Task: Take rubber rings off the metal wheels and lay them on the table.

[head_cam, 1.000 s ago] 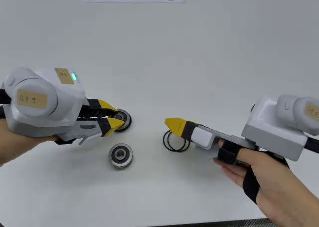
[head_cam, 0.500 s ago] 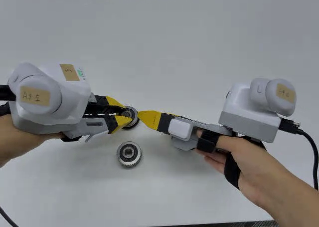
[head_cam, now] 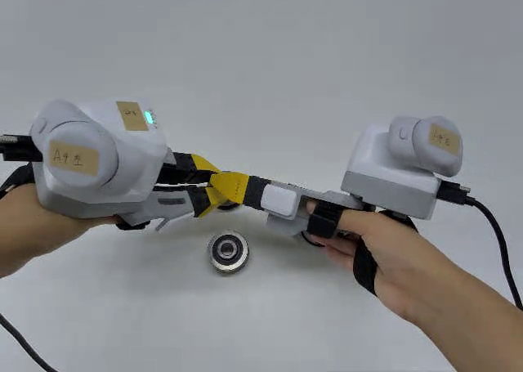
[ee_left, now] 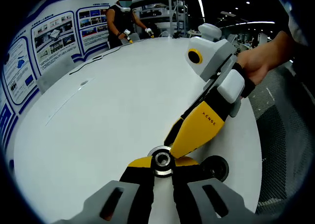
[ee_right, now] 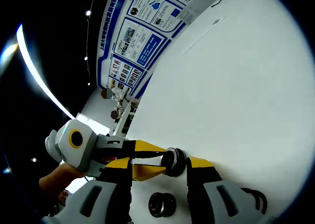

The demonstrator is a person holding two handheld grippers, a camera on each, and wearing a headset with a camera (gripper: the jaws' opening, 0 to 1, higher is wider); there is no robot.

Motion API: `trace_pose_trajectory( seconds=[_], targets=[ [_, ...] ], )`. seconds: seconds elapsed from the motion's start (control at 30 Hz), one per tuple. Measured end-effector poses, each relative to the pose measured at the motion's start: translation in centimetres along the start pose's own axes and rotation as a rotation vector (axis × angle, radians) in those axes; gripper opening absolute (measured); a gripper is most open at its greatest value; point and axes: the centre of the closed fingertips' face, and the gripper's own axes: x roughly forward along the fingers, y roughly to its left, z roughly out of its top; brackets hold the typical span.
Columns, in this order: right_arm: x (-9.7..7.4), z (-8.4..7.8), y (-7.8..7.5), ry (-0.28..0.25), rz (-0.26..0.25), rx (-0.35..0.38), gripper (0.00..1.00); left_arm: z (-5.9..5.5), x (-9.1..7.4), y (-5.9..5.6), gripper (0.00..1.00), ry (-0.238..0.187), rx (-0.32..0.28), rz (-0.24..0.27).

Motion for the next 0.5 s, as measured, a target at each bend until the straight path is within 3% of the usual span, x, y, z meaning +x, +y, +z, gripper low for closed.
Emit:
trace_pose_trajectory(
  seconds=[0.5],
  targets=[
    [0.0,-0.2,0.72,0.0,0.026,0.017,0.44,0.01,-0.01,0.05,0.13,0.007,0.003,-0.004]
  ],
)
